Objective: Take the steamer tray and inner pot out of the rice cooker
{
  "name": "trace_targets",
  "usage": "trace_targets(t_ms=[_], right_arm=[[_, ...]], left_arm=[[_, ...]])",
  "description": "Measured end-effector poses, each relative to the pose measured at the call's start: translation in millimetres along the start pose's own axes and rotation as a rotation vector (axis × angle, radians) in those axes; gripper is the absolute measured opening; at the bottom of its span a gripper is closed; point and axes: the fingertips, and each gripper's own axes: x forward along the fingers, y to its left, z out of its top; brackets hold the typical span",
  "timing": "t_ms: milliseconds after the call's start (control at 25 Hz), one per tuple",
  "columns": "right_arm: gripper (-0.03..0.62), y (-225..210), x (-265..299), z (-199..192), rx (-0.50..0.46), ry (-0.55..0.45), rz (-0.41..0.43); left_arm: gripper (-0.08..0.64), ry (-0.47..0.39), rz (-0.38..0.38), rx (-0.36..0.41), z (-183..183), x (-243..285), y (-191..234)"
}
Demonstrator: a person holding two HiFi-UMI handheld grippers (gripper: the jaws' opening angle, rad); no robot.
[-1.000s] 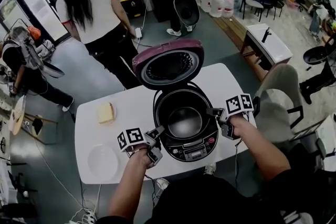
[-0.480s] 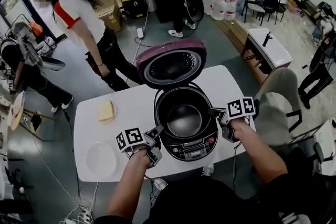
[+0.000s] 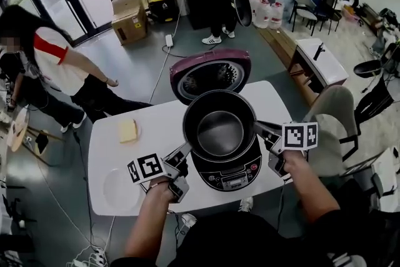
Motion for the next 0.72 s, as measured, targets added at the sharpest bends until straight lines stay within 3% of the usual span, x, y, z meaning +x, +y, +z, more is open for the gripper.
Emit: trace_targets(t_ms=[280,440,720], right_arm=[[0.049,59.5,-5.0,23.6,-0.096,-0.078,0.058],[0.052,98.9,16.4,22.9,-0.170,-0.092,0.086],[0.055,145.7,68.5,-2.2,-0.206,-0.041,0.125]], left_arm=[[0.015,-0.107,-0.046,0.079,37.2,-42.3,-29.9],[0.014,-0.178,-0.001,0.119,59.6,-76.3,-18.1],[0.014,-0.281,0.058,0.061,74.6,-138.0,19.3]])
